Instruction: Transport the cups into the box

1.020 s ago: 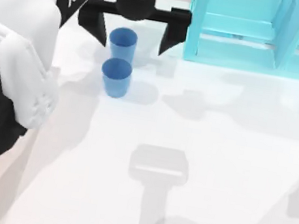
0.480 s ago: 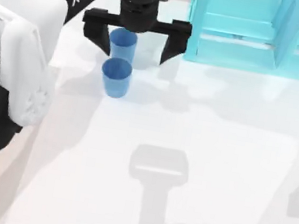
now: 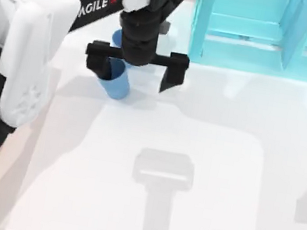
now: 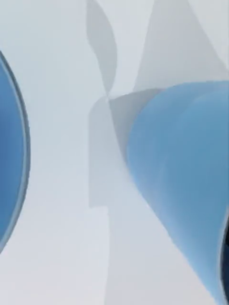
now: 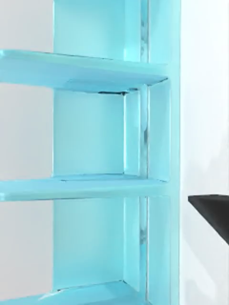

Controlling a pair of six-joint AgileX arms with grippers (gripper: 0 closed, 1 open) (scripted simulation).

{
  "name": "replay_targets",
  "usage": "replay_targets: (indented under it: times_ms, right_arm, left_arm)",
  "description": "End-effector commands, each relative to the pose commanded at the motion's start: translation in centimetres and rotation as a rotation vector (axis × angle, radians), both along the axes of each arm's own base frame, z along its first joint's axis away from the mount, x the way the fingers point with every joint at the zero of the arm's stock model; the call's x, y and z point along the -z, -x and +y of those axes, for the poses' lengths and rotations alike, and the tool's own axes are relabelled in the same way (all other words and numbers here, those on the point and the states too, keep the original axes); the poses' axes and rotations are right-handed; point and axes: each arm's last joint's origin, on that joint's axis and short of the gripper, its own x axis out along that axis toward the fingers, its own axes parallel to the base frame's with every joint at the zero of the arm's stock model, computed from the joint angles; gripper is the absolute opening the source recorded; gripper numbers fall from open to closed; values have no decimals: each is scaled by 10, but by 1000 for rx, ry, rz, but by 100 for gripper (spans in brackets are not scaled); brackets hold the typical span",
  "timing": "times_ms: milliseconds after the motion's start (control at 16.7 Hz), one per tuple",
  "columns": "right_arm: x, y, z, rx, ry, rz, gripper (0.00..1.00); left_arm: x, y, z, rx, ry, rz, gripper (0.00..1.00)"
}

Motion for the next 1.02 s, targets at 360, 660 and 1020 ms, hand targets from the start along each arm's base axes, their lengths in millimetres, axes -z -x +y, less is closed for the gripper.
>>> replay_targets:
  times_ms: [360, 660, 1020]
  right_arm:
    - [0, 0, 0, 0, 0, 0, 100]
    - [0, 0, 0, 0, 0, 0, 100]
    - [0, 0, 0, 0, 0, 0, 100]
  left_arm:
    - [1, 0, 0, 0, 0, -1, 85]
    - [1, 0, 0, 0, 0, -1, 47]
    - [1, 0, 0, 0, 0, -1, 2]
